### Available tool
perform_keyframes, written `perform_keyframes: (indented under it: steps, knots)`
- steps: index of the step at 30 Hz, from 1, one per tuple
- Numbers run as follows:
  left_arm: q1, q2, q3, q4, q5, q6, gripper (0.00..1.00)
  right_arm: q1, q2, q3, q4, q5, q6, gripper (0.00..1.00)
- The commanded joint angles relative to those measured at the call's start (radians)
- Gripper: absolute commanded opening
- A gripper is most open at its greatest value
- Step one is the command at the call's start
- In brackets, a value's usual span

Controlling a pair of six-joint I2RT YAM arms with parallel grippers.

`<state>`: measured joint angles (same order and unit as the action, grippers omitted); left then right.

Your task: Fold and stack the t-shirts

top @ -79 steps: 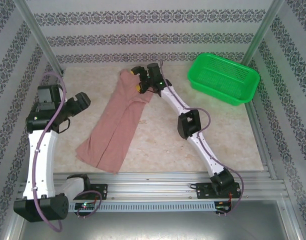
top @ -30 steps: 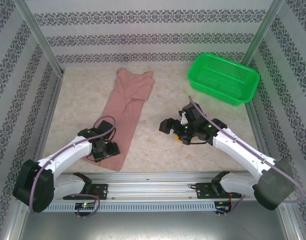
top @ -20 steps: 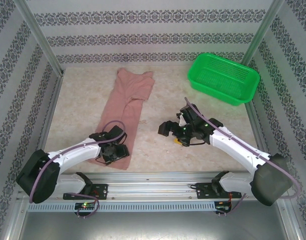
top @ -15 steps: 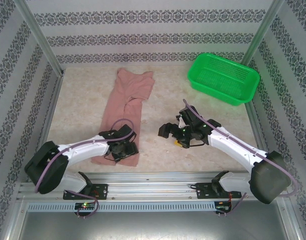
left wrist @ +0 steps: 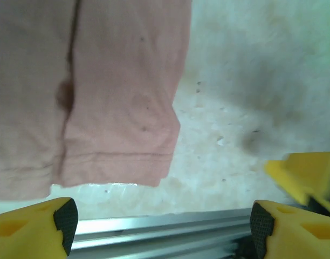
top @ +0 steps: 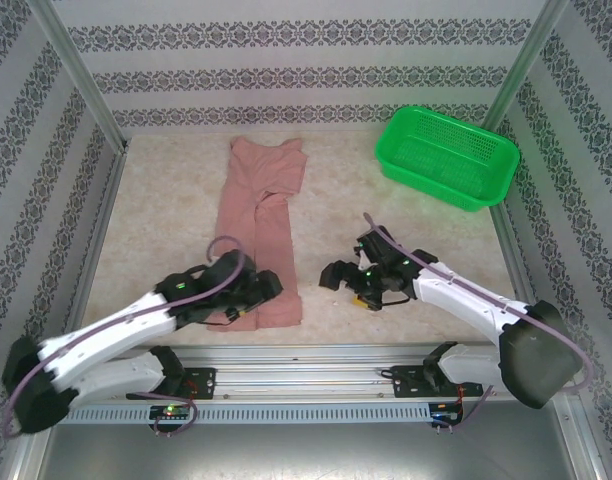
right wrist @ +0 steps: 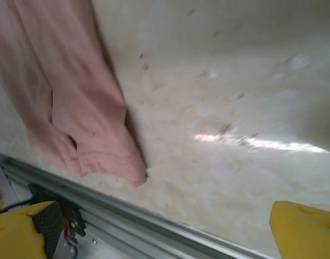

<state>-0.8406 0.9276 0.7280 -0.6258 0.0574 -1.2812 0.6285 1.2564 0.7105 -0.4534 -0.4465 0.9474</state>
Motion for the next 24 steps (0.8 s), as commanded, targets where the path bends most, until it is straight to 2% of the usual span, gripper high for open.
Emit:
perform_keyframes:
  steps: [1,4,13,18,24]
  knots:
    - [0.042,-0.179,-0.084,-0.309,-0.098,-0.077,0.84,0.083,0.056,0.01,0.115,-0.004,0.062,0.97]
    - [0.117,-0.279,-0.168,-0.344,-0.063,-0.077,0.83,0.15,0.129,0.043,0.171,0.003,0.088,0.91]
    - [0.279,-0.3,-0.244,-0.366,-0.085,-0.005,0.79,0.257,0.34,0.171,0.179,-0.022,0.073,0.76]
    - [0.372,-0.248,-0.287,-0.247,-0.006,0.073,0.76,0.277,0.401,0.182,0.176,0.0,0.07,0.71]
    - [0.404,-0.139,-0.334,-0.107,0.053,0.109,0.75,0.285,0.448,0.2,0.182,0.005,0.065,0.68]
